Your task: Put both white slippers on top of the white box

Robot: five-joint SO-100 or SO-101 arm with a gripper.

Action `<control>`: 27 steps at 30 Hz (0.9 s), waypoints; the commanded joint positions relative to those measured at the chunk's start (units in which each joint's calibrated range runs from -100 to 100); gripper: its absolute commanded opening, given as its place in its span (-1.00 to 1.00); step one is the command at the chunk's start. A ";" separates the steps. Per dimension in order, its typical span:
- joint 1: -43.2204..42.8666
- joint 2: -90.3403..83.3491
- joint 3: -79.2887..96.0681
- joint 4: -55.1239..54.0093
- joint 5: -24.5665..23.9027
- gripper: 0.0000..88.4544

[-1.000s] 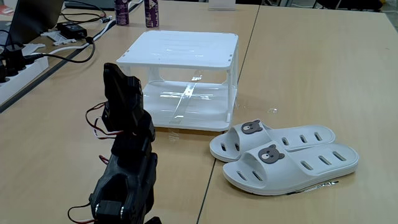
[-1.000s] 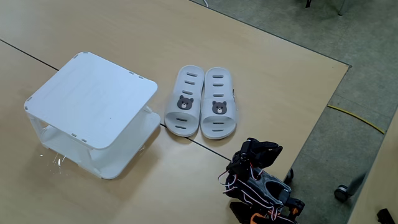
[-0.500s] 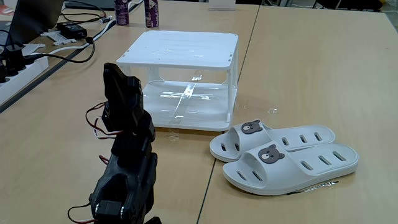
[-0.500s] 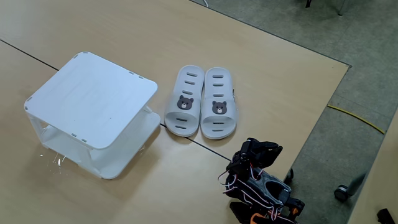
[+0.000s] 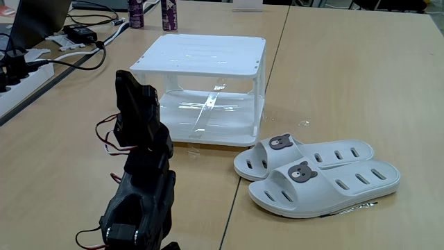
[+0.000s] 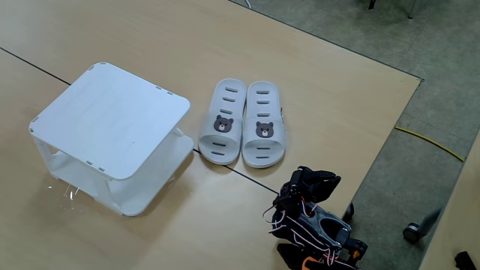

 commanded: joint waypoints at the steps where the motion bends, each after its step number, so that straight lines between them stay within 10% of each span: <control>1: 0.27 0.11 0.54 0.52 0.42 -0.98; 18: 11.53 97.37 -0.54 3.37 0.42 -0.96; 27: 12.93 117.74 -18.32 3.28 0.42 -0.62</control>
